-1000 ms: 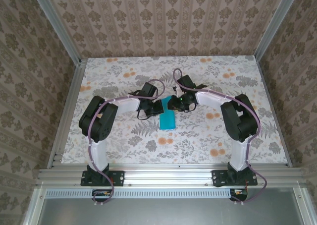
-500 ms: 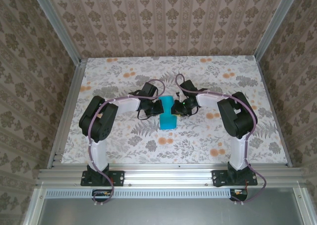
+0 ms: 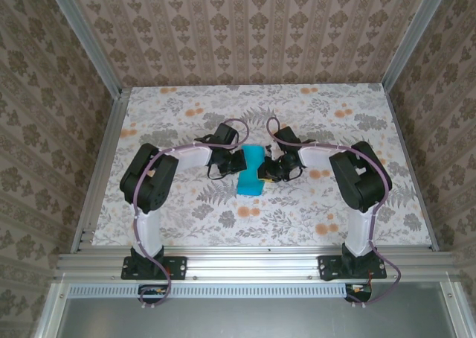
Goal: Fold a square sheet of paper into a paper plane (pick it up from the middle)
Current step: Fold the square sheet of paper in half at the center of the table.
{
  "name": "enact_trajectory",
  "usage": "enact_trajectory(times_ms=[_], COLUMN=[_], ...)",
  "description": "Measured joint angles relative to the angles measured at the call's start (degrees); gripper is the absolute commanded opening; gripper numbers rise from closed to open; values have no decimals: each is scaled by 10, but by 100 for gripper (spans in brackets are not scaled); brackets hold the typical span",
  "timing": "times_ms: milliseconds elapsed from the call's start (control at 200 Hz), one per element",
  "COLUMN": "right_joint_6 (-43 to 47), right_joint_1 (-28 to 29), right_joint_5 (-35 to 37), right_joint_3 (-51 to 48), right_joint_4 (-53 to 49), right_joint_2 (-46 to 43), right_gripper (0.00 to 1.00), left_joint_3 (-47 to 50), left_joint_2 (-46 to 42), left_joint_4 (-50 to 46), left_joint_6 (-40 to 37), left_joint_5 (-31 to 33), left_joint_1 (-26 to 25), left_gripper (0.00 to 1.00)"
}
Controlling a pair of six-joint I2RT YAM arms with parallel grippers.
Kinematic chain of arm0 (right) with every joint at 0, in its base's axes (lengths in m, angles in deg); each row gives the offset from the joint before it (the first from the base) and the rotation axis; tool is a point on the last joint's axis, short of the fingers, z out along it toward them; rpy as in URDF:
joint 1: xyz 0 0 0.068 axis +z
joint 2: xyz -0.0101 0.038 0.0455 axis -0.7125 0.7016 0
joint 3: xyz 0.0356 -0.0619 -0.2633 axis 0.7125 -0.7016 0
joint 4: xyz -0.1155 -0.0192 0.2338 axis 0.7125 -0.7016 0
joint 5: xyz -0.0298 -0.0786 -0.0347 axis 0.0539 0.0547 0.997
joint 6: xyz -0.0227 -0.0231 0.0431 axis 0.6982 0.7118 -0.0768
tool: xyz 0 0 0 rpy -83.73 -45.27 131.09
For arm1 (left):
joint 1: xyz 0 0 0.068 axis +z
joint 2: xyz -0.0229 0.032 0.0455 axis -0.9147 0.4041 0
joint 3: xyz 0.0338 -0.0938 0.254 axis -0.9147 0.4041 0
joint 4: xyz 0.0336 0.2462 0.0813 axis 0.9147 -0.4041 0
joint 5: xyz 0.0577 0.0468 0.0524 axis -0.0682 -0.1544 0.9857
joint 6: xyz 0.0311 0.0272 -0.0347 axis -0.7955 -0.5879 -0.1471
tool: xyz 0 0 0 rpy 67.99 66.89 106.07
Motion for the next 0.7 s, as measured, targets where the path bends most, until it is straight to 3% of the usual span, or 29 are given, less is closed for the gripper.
enact_trajectory(times_ms=[700], right_joint_6=[-31], right_joint_1=[35], right_joint_5=[-10], right_joint_3=[-84], right_joint_4=[50], right_joint_2=[-53], right_gripper=[16], left_joint_3=[-2], left_joint_2=[0], left_joint_4=[-2], left_joint_6=[0], left_joint_5=[7], left_joint_1=[-3], left_gripper=[7])
